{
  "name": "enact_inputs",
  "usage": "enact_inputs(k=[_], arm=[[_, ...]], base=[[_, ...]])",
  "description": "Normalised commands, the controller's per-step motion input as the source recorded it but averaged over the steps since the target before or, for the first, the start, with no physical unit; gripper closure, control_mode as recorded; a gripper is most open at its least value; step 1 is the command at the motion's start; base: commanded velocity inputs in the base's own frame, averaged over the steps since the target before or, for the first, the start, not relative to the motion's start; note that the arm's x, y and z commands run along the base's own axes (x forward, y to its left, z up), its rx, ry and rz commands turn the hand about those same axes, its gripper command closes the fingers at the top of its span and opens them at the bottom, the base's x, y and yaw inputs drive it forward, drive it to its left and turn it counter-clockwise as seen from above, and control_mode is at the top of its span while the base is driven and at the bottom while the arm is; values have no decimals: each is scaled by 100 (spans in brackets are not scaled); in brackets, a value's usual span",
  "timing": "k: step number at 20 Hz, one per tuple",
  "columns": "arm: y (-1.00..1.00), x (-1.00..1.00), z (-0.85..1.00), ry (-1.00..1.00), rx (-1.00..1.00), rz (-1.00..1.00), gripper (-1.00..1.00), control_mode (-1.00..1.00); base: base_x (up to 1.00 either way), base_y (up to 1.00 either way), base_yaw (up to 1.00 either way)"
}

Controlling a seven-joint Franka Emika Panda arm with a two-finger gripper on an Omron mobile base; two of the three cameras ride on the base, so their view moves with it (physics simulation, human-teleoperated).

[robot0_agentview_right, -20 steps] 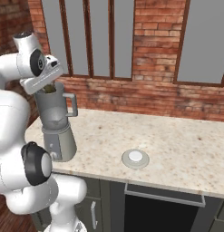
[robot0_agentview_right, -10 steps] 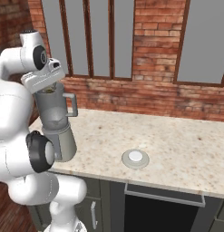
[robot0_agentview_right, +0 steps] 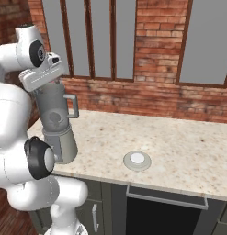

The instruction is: Open the blender lid, put the kiwi in the blender, close the lid, and start the blender.

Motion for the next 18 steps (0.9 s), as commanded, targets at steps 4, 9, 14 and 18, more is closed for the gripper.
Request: enact_inputs(k=[4, 9, 14, 18], arm=[[-40, -43, 59, -23, 1, 0, -100, -100], [-77, -50, -3, -11, 8, -2, -100, -100], [-100, -55, -76, 0, 11, -20, -100, -100], [-100, -54, -64, 0, 19, -31, -100, -100]], base=[[0, 0, 0], [0, 0, 0], [0, 0, 0], [0, 0, 0]])
